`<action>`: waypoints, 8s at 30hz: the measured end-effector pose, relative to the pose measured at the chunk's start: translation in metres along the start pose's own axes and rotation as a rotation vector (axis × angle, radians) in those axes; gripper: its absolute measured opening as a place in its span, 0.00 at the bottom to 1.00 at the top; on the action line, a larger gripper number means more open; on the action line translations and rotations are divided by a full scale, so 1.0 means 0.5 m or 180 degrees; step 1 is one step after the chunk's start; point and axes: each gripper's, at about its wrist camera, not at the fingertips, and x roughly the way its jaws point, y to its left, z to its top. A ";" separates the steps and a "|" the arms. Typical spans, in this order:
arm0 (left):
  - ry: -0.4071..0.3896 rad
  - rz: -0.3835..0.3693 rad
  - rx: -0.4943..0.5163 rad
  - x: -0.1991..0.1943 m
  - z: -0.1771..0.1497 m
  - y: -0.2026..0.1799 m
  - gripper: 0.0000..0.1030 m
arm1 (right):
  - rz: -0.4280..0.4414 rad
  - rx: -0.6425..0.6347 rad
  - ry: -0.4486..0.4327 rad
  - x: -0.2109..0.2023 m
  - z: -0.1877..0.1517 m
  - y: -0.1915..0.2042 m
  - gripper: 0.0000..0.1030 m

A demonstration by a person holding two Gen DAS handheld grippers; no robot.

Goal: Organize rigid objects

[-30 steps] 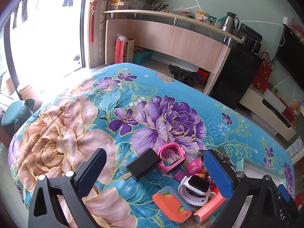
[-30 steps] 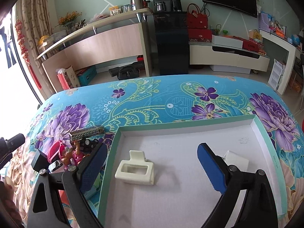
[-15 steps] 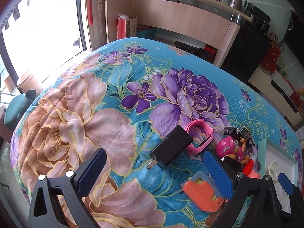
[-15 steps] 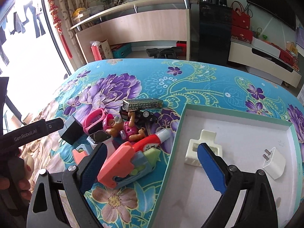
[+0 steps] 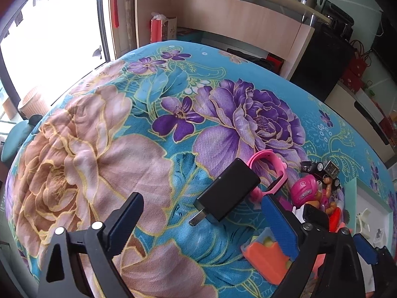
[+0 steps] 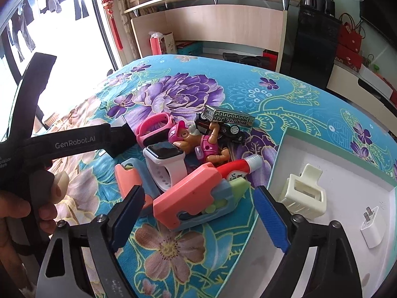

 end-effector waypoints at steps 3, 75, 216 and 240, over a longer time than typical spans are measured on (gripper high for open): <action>0.0043 -0.0025 0.0009 0.010 -0.002 -0.003 0.87 | 0.0026 0.0000 0.0080 0.014 -0.004 -0.001 0.74; 0.0009 -0.0047 -0.0115 0.010 -0.003 0.010 0.31 | -0.1470 -0.0508 0.0184 0.086 -0.005 0.034 0.35; -0.0161 -0.0459 0.0083 -0.075 0.002 -0.080 0.95 | -0.1218 0.1920 -0.0725 -0.251 -0.082 -0.344 0.76; -0.0073 -0.0014 -0.0082 0.006 0.018 -0.013 0.68 | 0.0049 0.0778 -0.0585 -0.095 0.023 -0.073 0.76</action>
